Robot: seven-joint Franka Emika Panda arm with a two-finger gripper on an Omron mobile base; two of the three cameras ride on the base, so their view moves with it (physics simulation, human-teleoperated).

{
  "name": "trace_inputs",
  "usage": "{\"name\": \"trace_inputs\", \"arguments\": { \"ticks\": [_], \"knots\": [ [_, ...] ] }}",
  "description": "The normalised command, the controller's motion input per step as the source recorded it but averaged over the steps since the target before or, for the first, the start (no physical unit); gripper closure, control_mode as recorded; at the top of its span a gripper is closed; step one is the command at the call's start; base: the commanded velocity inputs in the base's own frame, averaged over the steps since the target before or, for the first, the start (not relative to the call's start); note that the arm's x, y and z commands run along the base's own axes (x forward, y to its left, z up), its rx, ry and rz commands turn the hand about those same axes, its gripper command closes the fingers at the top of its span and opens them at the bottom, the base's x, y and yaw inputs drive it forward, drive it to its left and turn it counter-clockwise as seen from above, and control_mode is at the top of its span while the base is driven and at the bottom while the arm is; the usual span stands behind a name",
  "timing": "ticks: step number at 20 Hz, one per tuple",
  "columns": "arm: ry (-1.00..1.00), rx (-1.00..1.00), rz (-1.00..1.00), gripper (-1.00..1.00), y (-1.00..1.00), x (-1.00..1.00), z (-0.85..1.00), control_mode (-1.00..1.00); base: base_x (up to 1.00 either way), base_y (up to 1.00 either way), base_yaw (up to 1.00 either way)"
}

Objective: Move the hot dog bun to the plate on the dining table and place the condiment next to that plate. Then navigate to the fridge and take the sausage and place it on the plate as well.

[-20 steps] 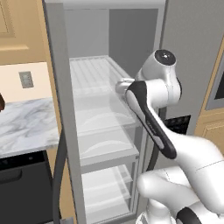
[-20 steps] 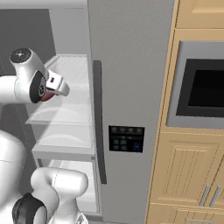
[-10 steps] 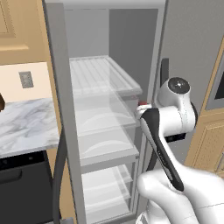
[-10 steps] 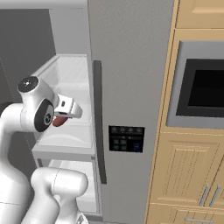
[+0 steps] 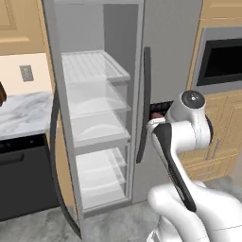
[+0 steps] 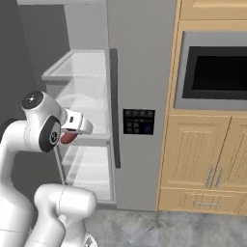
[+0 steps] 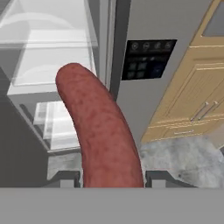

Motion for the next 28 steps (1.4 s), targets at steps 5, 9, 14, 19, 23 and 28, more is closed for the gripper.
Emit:
{"name": "trace_inputs", "arguments": {
  "ticks": [5, 9, 14, 19, 23, 28],
  "knots": [
    [0.00, 0.00, 0.00, 1.00, 0.00, 0.00, 0.00, 1.00, -0.90, -0.17, 0.48],
    [0.00, 0.00, 0.00, 1.00, 0.00, 0.00, 0.00, 1.00, -0.41, -0.06, 0.91],
    [0.00, 0.00, 0.00, 1.00, 0.00, 0.00, 0.00, 1.00, -0.48, 0.00, 0.90],
    [0.00, 0.00, 0.00, 1.00, 0.00, 0.00, 0.00, 1.00, -0.59, 0.03, 0.83],
    [0.00, 0.00, 0.00, 1.00, 0.00, 0.00, 0.00, 1.00, -0.63, 0.27, 0.76],
    [0.00, 0.00, 0.00, 1.00, 0.00, 0.00, 0.00, 1.00, -0.74, 0.65, 0.65]
  ]
}}
